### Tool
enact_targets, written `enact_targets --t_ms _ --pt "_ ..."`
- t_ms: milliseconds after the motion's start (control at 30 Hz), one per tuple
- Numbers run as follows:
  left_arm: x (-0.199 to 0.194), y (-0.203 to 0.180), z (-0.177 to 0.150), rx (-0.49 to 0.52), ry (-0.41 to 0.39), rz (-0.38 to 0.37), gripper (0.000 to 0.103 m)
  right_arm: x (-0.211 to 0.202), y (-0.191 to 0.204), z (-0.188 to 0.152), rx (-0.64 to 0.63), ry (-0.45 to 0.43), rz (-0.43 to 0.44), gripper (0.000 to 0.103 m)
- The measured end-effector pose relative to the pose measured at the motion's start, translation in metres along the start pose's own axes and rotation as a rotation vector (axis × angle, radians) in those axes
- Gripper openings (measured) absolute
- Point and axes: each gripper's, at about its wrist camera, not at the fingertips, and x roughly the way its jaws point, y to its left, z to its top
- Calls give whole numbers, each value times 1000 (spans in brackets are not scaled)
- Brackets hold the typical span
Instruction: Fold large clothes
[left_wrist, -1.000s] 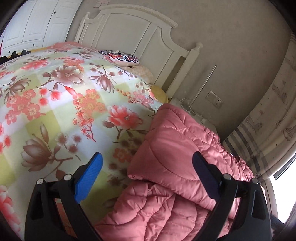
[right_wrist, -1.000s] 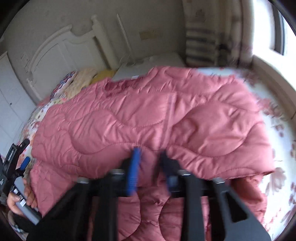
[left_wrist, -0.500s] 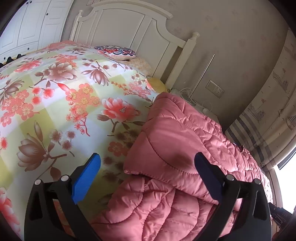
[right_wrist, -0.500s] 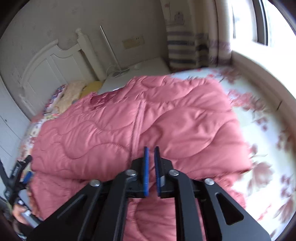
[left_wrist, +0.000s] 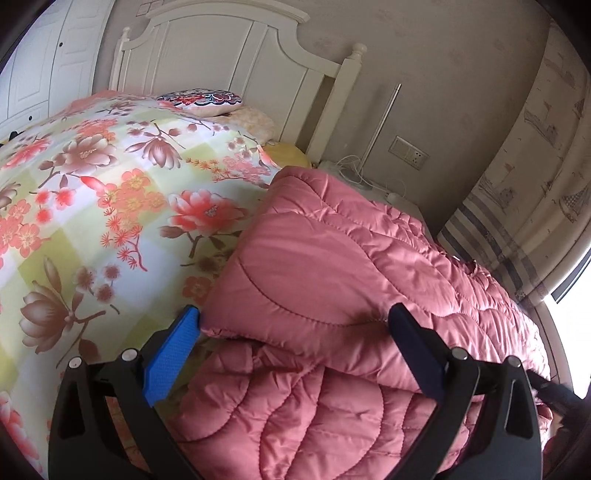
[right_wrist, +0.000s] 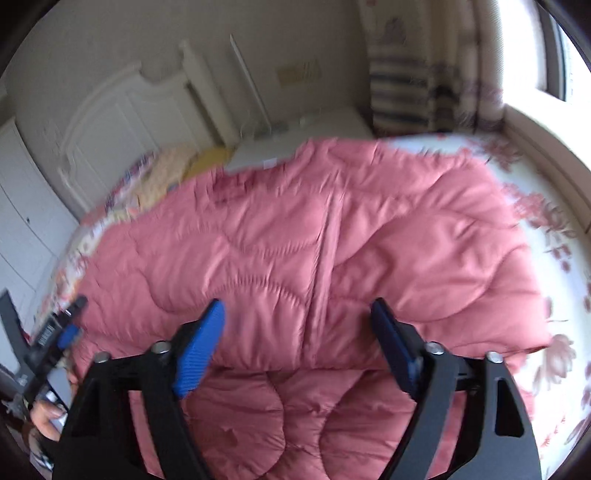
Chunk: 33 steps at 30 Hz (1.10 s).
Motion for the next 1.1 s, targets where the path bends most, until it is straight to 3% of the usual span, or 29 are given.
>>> enact_targets --t_ms 33,67,100,233,367,433,467,533,567,633,733,800,900,1033,1100 --pt "-1 0 0 -2 -3 -3 100 5 5 -2 -22 5 2 47" --pt "-2 0 0 -3 -11 -4 99 4 9 -4 -39 -8 5 26" --pt "-5 0 0 -3 -26 -9 99 1 13 -5 -59 -37 -27 12" --pt "-24 -15 -4 81 -131 -44 100 -25 13 -5 -77 -133 -89 9" --pt "-15 -30 -5 153 -66 -85 101 -21 -3 -6 -43 -92 -133 10" --pt "-6 -27 -4 137 -23 -64 101 -10 -8 -10 -54 -47 -133 12" --pt "-3 -24 -3 118 -6 -61 101 -7 -6 -11 -69 -36 -138 20" --pt "2 -16 -3 77 20 -55 100 -10 -4 -10 -74 -31 -167 67" --pt "3 -13 -3 67 24 -54 100 -14 -4 -8 -62 -40 -184 98" --pt "2 -14 -3 71 20 -51 101 -30 -3 -8 -42 -124 -187 98" --pt "4 -18 -4 92 26 -37 101 -47 16 -3 -126 -206 -203 86" --pt "4 -17 -4 91 25 -40 101 -44 30 0 -184 -198 -179 79" --pt "2 -14 -4 77 13 -55 101 -25 56 -1 -272 -159 -163 79" --pt "-9 -12 -1 61 -15 -87 101 32 62 -9 -327 -21 -272 82" --pt "-16 -10 10 29 -11 -104 101 38 54 -14 -297 -23 -252 85"
